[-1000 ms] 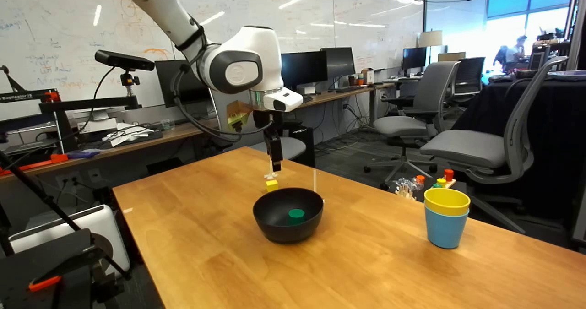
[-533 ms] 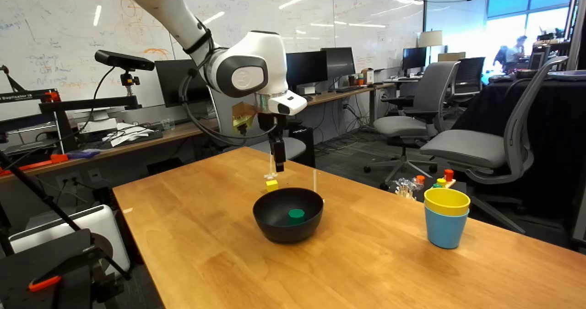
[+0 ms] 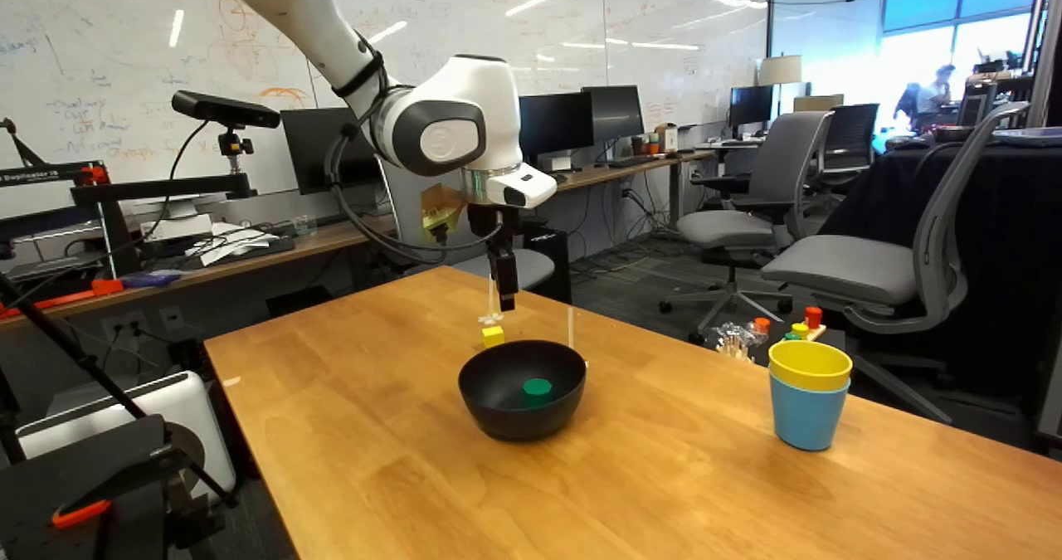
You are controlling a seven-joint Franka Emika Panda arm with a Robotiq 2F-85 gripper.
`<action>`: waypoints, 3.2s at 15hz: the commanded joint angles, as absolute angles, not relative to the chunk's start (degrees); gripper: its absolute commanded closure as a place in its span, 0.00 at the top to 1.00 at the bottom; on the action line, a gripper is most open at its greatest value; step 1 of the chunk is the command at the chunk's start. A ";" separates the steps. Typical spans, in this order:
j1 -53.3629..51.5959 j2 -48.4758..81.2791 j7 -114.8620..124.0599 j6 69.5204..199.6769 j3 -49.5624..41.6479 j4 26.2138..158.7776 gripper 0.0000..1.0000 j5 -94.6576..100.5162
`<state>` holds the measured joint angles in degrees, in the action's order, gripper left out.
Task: Put the green and yellow blocks in the black bowl
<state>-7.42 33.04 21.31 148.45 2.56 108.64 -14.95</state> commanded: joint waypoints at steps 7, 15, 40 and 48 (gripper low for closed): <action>-14.38 33.24 24.85 148.55 0.44 106.72 1.00 -6.73; -14.85 41.75 26.93 147.15 -1.45 98.61 1.00 -5.29; -17.02 56.64 23.10 132.54 -0.97 78.78 0.45 -3.09; -17.21 55.47 23.55 130.65 -0.60 78.19 0.12 -3.54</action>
<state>-17.22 56.36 23.35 132.08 -1.04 79.36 -4.60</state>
